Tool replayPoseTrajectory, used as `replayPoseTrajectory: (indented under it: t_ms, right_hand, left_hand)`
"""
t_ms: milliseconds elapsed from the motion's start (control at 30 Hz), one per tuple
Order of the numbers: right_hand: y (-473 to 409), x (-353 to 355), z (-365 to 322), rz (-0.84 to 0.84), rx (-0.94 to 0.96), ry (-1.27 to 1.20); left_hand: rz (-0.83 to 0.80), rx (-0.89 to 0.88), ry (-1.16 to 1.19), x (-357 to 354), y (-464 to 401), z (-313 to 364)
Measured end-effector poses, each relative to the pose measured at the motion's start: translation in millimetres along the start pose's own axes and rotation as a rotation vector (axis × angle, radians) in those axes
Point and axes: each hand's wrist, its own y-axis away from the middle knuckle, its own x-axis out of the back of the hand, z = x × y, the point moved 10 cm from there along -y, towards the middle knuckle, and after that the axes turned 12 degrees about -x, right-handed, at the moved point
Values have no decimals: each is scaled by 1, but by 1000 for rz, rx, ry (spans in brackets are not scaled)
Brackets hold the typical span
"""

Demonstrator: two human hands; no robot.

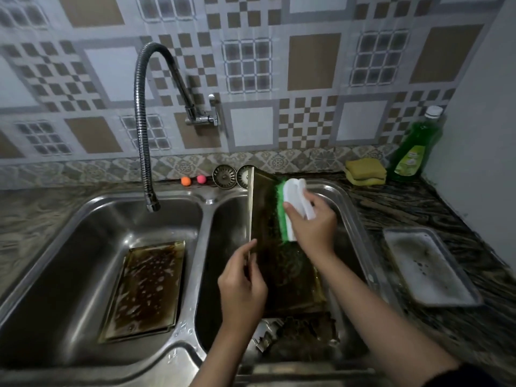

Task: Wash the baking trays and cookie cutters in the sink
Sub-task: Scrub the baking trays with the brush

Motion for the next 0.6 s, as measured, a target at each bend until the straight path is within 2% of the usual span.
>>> replayPoseTrajectory:
  t_ms: [100,200,333,400,467,600]
  right_hand:
    - [53,-23,-10,-166,141,-18]
    - [83,-15,6,-304,194,14]
    - [11,14,7,-96,88,105]
    - [2,11,-12,-35,107,77]
    - [31,-6,-24,-96,182,18]
    - [91,-12,4,-318,226,3]
  left_hand:
    - [63,94,35,3,-2,-10]
    - [155,210,58,26,-9,-29]
    - [60,127,86,13,5,-10]
    - [31,129,117,-1,18,-1]
    - [53,161,140,-4,14,-4]
    - [160,187,128,27,-13,-21]
